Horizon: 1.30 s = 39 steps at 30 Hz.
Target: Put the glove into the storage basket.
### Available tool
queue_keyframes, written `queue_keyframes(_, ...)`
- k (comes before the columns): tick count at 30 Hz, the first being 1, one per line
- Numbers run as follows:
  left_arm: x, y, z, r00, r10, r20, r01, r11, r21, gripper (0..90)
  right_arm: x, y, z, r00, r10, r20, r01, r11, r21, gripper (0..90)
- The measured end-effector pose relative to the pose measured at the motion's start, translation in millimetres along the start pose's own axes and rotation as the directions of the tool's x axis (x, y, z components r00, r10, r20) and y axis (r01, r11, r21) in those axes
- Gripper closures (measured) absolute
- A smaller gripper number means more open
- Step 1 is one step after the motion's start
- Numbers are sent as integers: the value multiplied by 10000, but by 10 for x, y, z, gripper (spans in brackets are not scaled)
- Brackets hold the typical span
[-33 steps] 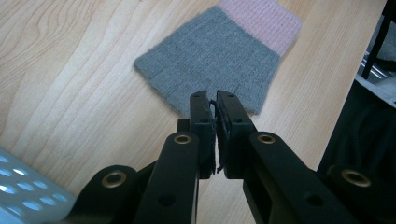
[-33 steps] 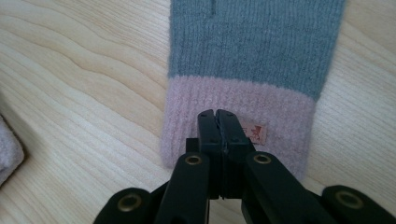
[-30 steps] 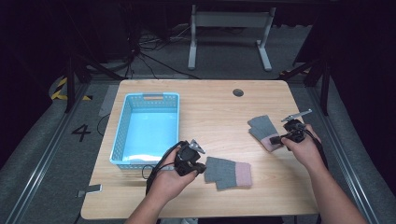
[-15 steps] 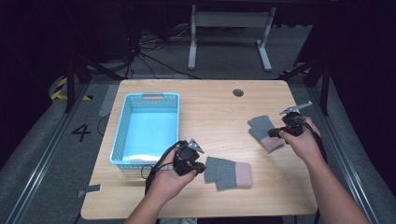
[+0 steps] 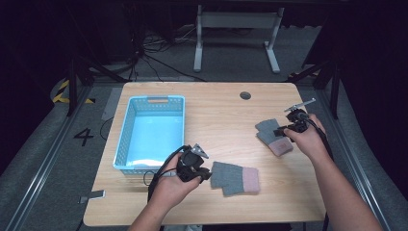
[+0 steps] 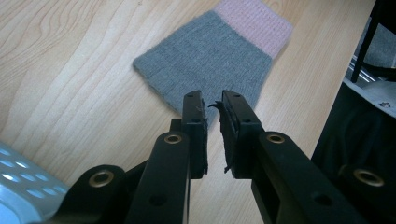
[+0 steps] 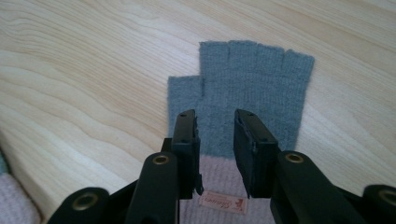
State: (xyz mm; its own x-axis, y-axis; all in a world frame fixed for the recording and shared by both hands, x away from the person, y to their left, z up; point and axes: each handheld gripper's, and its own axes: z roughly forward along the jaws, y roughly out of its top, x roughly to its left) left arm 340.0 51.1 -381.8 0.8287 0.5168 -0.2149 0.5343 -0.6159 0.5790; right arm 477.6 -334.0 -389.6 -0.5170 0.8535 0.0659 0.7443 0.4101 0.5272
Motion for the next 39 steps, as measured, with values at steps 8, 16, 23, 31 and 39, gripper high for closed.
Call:
queue_keyframes(8,6,-5,-11,10000,-40,8,40,10000,-41,799,-50,32,130,9999,37,127,-39,9998,178,648)
queue_keyframes(16,5,1,-7,10000,-17,44,17,10000,-41,798,-86,2,275,9998,144,155,-151,9987,493,603)
queue_keyframes(23,0,6,0,10000,-28,63,28,10000,-49,795,-73,-22,375,9997,110,233,-128,9965,828,584)
queue_keyframes(31,-1,8,-5,10000,-36,53,36,10000,-68,797,-78,-32,419,9993,245,274,-269,9955,912,609)
queue_keyframes(39,-8,11,-10,10000,0,93,1,10000,-82,801,-87,-29,419,9990,204,404,-246,9940,1064,754)
